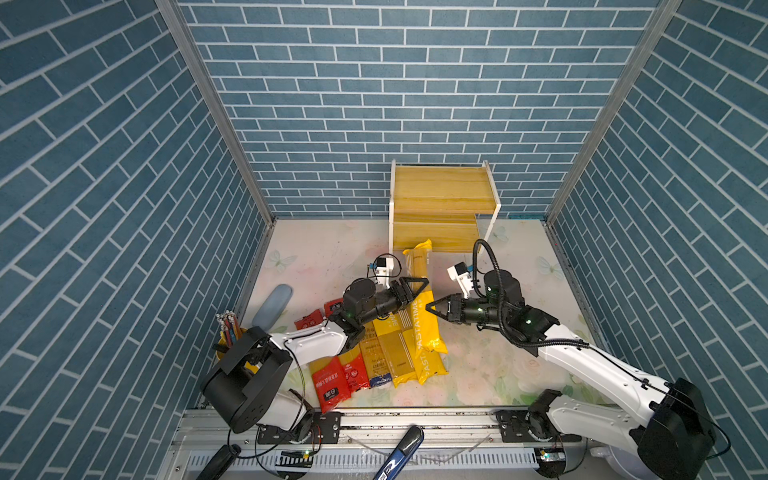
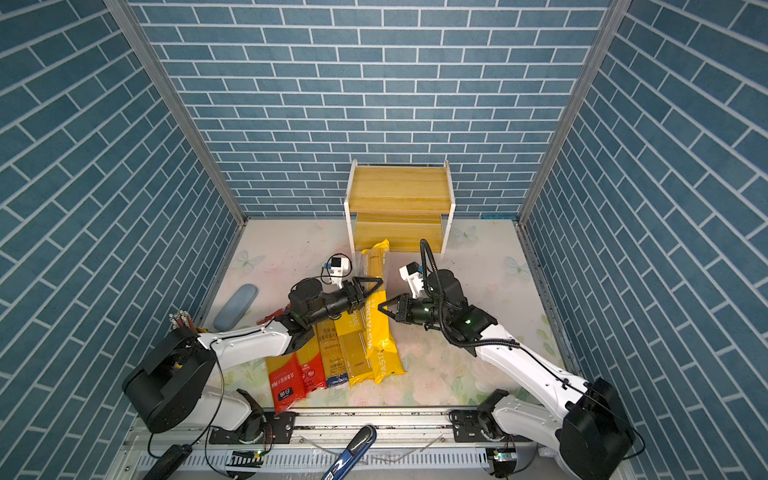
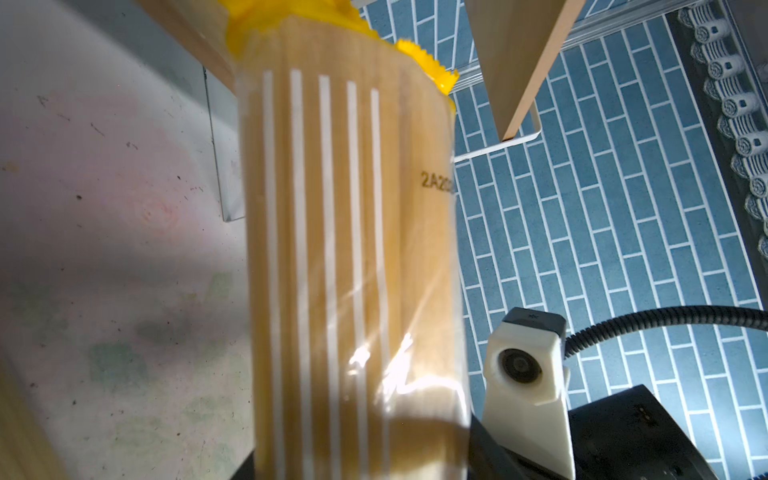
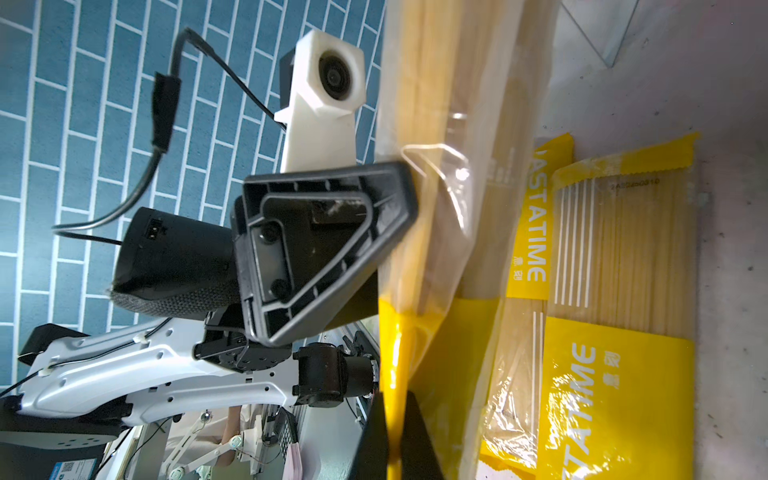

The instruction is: Place and organize the pasta boxes and bags onto the shelf

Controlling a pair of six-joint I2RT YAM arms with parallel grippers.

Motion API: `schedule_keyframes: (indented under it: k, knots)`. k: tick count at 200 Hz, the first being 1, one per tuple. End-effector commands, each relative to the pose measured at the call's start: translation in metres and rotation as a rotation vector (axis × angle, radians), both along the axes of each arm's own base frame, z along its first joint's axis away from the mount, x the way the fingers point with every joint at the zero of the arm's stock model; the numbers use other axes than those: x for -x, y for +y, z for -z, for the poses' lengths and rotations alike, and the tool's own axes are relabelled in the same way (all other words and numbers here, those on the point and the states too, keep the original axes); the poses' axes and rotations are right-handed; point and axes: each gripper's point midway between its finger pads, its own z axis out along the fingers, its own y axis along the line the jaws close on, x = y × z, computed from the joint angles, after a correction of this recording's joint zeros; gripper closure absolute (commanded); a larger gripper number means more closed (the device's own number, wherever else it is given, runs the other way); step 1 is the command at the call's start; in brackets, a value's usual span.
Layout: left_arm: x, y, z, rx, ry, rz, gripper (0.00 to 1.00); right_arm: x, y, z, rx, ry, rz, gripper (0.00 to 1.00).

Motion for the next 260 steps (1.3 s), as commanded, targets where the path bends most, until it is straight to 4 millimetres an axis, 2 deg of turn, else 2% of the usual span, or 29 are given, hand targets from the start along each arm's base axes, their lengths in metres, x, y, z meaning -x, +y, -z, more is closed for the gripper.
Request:
schedule_keyframes:
  k: [1,17,39,58,66,70,114,135,150,181,204,219,243,260]
  knots:
    - [0.001,0.003,-0.035,0.032,-0.084,0.006,0.48,0.001,0.011,-0.067,-0.191,-0.165,-0.052,1.00]
    - [0.001,0.006,-0.043,0.033,-0.090,-0.005,0.57,0.000,0.010,-0.066,-0.191,-0.158,-0.040,1.00]
    - [0.001,0.011,-0.056,0.030,-0.111,-0.023,0.68,-0.004,0.010,-0.067,-0.184,-0.153,-0.023,0.82]
    - [0.001,0.014,-0.065,0.018,-0.124,-0.036,0.76,-0.007,0.010,-0.063,-0.166,-0.148,-0.006,0.72]
    - [0.002,0.016,-0.065,0.009,-0.124,-0.043,0.76,-0.008,0.010,-0.061,-0.159,-0.148,-0.005,0.69]
    - [0.001,0.016,-0.077,0.020,-0.143,-0.048,0.77,-0.008,0.010,-0.060,-0.155,-0.148,-0.003,0.67]
    - [-0.002,0.024,-0.096,0.015,-0.165,-0.078,0.78,-0.006,0.006,-0.039,-0.040,-0.149,-0.021,0.46]
    - [-0.002,0.021,-0.109,0.023,-0.189,-0.067,0.77,-0.004,0.006,-0.028,0.048,-0.155,-0.036,0.39]
    - [-0.002,0.019,-0.118,0.033,-0.204,-0.057,0.77,-0.002,0.008,-0.029,0.062,-0.159,-0.057,0.30]
    - [-0.001,0.015,-0.134,0.051,-0.234,-0.039,0.77,-0.007,0.011,-0.032,0.110,-0.169,-0.066,0.27]
    - [0.001,0.018,-0.137,0.023,-0.244,-0.040,0.77,-0.017,-0.008,-0.024,0.211,-0.196,0.015,0.28]
    - [0.002,0.021,-0.135,-0.019,-0.267,-0.052,0.77,-0.018,-0.017,-0.026,0.200,-0.187,0.035,0.28]
    - [0.002,0.021,-0.142,-0.016,-0.287,-0.052,0.76,-0.011,-0.005,-0.032,0.122,-0.134,-0.024,0.27]
    - [0.000,0.018,-0.150,0.005,-0.298,-0.045,0.76,-0.011,0.010,-0.047,0.010,-0.117,-0.044,0.27]
